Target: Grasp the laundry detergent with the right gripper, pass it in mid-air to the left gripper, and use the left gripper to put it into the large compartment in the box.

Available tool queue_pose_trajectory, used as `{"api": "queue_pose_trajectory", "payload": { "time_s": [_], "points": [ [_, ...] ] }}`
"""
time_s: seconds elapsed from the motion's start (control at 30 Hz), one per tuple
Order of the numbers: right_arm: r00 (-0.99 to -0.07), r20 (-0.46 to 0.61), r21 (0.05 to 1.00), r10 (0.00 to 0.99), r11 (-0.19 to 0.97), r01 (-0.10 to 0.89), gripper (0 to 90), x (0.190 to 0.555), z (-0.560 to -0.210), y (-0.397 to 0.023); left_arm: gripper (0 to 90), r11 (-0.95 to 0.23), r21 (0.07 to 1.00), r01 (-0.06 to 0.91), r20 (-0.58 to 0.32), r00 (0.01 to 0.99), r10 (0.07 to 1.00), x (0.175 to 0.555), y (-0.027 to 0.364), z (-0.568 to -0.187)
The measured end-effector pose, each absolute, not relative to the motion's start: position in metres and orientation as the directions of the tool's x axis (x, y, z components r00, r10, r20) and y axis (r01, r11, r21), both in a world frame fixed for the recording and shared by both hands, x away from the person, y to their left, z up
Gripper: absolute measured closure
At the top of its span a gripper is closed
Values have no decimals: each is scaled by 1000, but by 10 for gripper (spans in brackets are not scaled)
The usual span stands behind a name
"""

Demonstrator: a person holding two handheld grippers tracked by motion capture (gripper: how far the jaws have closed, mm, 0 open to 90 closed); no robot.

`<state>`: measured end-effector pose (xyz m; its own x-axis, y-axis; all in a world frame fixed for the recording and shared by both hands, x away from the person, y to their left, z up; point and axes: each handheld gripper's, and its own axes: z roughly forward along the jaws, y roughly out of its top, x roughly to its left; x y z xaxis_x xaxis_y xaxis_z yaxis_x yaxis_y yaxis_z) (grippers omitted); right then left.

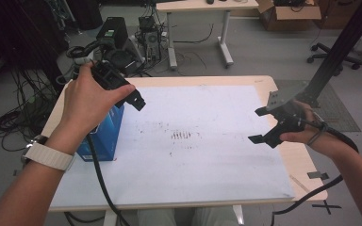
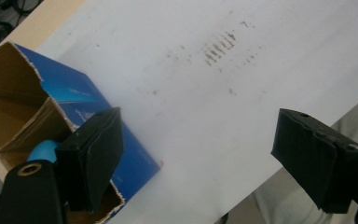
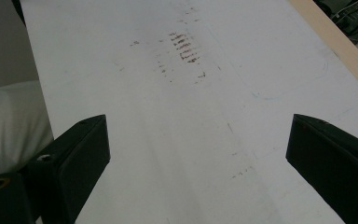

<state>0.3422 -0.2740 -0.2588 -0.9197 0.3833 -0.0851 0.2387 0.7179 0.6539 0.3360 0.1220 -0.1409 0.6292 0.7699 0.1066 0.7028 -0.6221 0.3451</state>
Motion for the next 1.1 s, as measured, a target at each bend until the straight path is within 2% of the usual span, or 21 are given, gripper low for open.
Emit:
{"api": "queue_pose_trajectory", "payload": {
  "time_s": [0.57,1.1],
  "points": [
    [-921,-86,656,380,717,235,59,342,-259,-274,147,-657,349,668,102,670,735,319,97,-152],
    [-922,-87,657,378,718,233,58,342,-258,-272,149,-657,342,672,102,668,737,322,97,-153]
  ]
}}
